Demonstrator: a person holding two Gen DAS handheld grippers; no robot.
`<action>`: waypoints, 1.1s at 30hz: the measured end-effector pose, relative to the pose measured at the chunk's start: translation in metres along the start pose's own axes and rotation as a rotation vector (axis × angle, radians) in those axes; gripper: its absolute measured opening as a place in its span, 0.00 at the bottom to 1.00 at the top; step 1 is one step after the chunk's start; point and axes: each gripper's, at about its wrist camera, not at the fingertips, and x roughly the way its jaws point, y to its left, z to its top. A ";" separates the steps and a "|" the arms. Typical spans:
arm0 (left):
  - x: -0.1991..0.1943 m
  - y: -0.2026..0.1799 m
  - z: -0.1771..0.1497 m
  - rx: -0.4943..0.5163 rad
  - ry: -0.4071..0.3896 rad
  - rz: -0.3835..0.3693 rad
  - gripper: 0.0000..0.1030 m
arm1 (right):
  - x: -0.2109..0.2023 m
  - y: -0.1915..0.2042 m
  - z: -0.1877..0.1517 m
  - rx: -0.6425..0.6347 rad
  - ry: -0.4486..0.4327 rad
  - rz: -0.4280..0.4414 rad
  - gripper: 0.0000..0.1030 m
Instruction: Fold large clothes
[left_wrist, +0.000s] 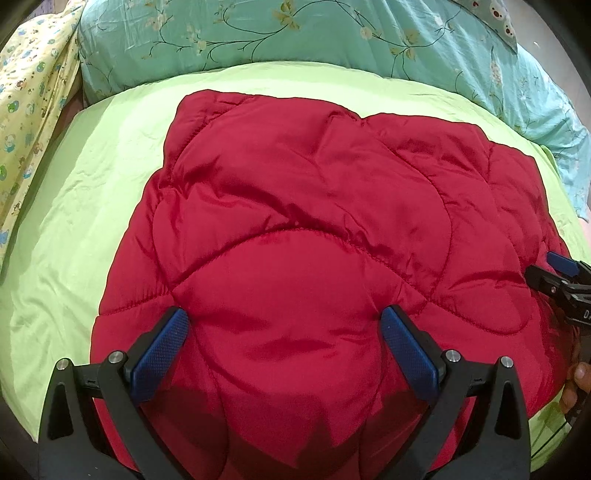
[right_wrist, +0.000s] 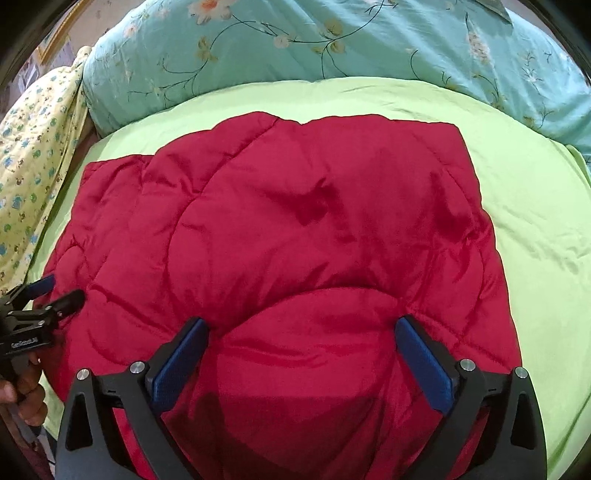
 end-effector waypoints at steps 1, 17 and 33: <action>0.000 0.000 0.000 0.001 0.000 0.000 1.00 | 0.001 -0.001 0.001 0.002 -0.001 0.003 1.00; -0.034 -0.010 -0.016 0.006 -0.028 -0.012 1.00 | 0.004 -0.001 -0.003 0.007 -0.019 0.005 1.00; -0.020 -0.020 -0.031 0.050 -0.023 0.006 1.00 | -0.035 0.014 -0.050 -0.034 -0.024 -0.033 0.99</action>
